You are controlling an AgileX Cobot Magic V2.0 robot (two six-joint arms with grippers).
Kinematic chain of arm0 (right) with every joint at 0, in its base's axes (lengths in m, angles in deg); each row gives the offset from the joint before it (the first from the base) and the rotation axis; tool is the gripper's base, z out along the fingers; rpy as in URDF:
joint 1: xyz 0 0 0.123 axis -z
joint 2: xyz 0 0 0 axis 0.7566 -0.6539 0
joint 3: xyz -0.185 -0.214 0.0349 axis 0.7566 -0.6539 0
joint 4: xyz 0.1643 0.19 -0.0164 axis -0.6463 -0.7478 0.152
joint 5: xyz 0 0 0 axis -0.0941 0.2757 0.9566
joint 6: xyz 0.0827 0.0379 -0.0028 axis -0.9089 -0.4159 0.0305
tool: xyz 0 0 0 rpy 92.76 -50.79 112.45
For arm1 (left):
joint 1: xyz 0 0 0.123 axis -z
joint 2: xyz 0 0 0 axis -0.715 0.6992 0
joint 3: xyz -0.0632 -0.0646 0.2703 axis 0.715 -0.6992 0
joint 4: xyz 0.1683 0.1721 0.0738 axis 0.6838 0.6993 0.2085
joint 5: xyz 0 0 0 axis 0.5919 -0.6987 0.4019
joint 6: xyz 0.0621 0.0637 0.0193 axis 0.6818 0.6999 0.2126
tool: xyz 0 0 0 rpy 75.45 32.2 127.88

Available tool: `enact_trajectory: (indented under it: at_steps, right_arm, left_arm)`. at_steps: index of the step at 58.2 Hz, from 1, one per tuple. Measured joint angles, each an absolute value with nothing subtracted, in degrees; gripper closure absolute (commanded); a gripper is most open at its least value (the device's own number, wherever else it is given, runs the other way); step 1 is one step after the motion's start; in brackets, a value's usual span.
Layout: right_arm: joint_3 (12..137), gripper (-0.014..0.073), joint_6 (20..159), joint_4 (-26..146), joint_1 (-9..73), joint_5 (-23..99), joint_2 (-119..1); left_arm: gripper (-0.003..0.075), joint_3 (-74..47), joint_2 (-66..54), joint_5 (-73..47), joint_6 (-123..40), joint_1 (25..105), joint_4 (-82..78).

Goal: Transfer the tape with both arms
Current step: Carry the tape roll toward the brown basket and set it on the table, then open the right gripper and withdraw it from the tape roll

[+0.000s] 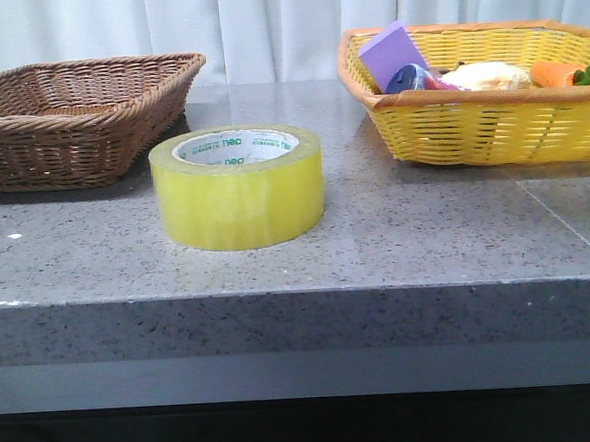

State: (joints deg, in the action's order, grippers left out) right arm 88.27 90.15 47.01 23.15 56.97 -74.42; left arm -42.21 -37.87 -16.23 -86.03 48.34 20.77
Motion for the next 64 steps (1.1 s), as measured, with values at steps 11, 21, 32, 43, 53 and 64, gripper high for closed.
enact_trajectory:
  at_steps: [11, 21, 32, 43, 53, 64]
  right_arm:
    - [83.0, 0.0715, 90.1, 47.0, 33.2, 57.0, -65.3]
    - [74.1, 0.0715, 90.1, 47.0, 40.7, 55.8, -56.5]
    - [62.3, 0.0715, 93.2, 47.0, 42.1, 51.5, -45.7]
    - [50.2, 0.0715, 94.3, 47.0, 42.1, 47.9, -32.3]
    - [41.2, 0.0715, 94.6, 47.0, 42.1, 41.5, -21.4]
    - [37.3, 0.0715, 94.6, 47.0, 42.1, 38.3, -17.4]
  left_arm:
    - [0.0155, -42.2, -37.9, -16.2, -86.0, 48.3, 20.8]
    - [0.0155, -42.2, -37.9, -16.2, -86.0, 48.3, 20.8]
    - [0.0155, -42.2, -37.9, -16.2, -86.0, 48.3, 20.8]
    - [0.0155, -42.2, -37.9, -16.2, -86.0, 48.3, 20.8]
    - [0.0155, -42.2, -37.9, -16.2, -86.0, 48.3, 20.8]
    - [0.0155, -41.7, -37.0, -17.1, -86.0, 48.3, 20.8]
